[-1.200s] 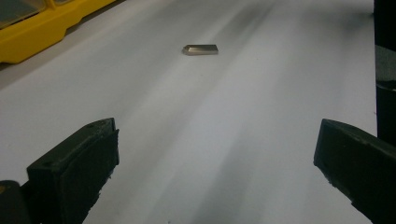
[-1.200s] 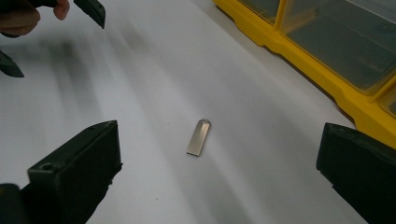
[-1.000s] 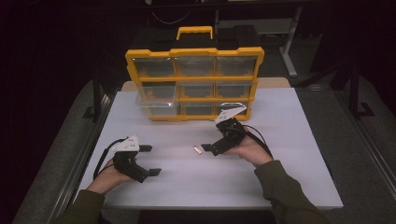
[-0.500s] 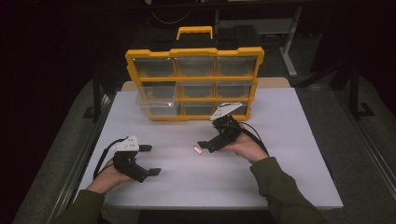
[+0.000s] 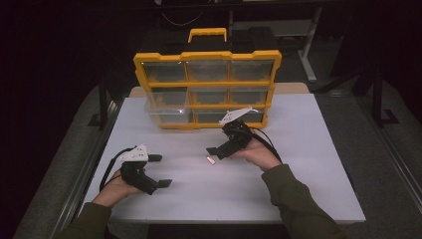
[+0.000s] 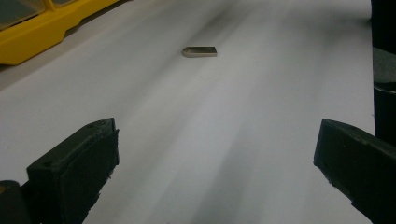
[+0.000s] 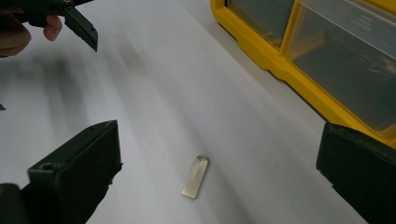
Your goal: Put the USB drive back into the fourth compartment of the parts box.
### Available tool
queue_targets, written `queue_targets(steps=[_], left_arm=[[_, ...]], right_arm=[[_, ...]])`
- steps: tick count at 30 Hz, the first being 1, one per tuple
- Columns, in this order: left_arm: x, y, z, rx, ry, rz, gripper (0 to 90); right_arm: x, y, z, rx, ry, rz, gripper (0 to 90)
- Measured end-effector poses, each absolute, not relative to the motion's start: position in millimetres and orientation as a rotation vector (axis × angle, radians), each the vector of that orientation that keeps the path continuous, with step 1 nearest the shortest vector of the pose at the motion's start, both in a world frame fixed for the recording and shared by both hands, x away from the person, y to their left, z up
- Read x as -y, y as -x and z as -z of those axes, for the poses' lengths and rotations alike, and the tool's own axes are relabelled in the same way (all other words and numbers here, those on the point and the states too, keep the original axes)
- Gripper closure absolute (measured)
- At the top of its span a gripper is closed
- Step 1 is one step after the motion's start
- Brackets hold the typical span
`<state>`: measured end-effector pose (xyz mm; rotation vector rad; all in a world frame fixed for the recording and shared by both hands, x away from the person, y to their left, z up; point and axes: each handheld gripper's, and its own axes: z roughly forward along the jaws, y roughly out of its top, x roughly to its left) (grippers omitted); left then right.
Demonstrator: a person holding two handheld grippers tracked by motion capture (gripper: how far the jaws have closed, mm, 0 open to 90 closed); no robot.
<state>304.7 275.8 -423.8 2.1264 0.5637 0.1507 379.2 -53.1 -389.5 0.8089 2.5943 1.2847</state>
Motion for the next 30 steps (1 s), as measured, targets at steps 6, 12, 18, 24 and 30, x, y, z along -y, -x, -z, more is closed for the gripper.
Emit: queue_targets(steps=[6, 12, 18, 24, 30], left_arm=[[-276.1, -304.7, 423.5, -0.565, -2.125, -0.151, 0.0], [-276.3, -304.9, 423.5, -0.568, -2.126, -0.153, 0.0], [-276.4, -304.7, 423.5, -0.570, -2.124, -0.151, 0.0], [-276.2, -304.7, 424.0, -0.576, -2.122, -0.154, 0.0], [-276.2, -304.4, 424.2, -0.575, -2.124, -0.162, 0.0]], right_arm=[[48.7, -382.6, 390.0, -2.598, -0.806, -1.282, 0.0], [44.3, -386.9, 390.1, -2.598, -0.801, -1.283, 0.0], [37.6, -390.5, 389.0, -2.601, -0.789, -1.275, 0.0], [33.2, -392.9, 389.1, -2.603, -0.774, -1.278, 0.0], [31.7, -393.1, 391.1, -2.607, -0.776, -1.274, 0.0]])
